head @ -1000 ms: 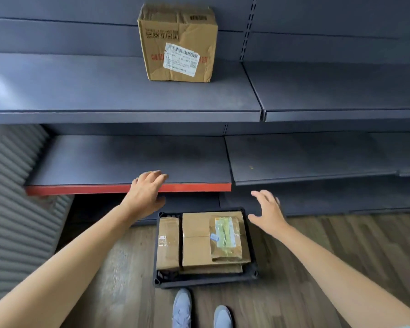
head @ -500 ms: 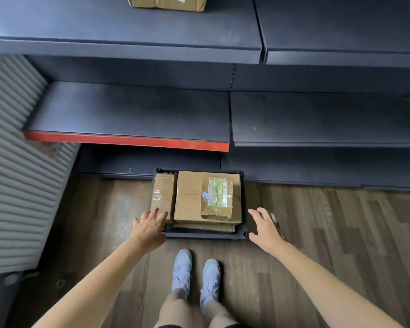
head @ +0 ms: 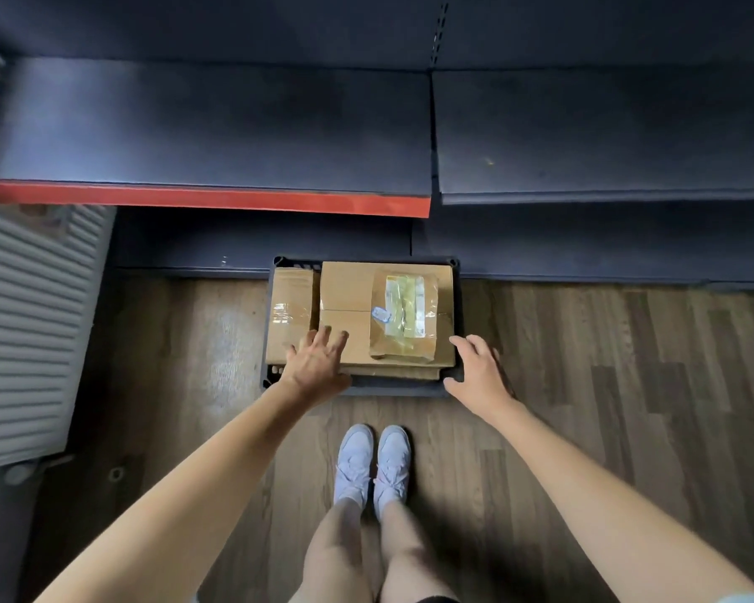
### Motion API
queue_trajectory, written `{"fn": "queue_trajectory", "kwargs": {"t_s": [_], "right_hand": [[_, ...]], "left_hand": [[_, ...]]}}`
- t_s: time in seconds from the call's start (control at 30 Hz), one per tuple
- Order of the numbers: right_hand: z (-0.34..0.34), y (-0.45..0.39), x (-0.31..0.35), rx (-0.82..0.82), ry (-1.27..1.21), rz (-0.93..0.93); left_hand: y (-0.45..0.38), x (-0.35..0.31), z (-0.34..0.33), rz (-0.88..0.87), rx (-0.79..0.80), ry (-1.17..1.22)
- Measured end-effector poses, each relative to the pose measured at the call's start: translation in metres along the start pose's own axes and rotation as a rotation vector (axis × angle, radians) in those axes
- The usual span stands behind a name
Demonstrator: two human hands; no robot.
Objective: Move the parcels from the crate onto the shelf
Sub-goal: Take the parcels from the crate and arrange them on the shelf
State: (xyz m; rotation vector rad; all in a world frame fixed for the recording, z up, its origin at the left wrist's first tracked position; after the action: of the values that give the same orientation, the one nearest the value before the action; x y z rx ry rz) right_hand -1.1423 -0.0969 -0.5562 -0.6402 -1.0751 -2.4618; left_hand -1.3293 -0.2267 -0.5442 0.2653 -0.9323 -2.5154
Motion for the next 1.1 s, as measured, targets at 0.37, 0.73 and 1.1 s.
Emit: {"fn": "queue_trajectory", "kwargs": {"t_s": [0.37,0.73,1.1], "right_hand": [[-0.073,-0.113,-0.077,-0.051,-0.205,-0.044],[-0.115,-0.149,-0.096,-0.181,-0.488,-0.005],[-0.097,-0.121,-0.066,-0.256,-0.592,0.066]], "left_hand": [[-0.142,0.007,-0.099,0.033,-0.092,0.305],[-0.177,-0.031,-0.132,-0.038,-0.095,0.735],[-0.143,-0.023,-0.097,0.037,-0.202,0.791]]}}
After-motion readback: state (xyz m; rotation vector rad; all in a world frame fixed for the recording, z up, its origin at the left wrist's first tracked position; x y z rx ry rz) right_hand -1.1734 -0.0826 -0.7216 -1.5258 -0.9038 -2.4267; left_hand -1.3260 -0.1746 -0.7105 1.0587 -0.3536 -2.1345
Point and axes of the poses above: each hand's wrist, its own y-axis away from the middle knuckle, its own z-axis out of the back of the hand, x = y × z, the point moved 7 cm from there along -y, towards the middle knuckle, and after that the axes turned 12 degrees about -y, right-handed, at the moved point
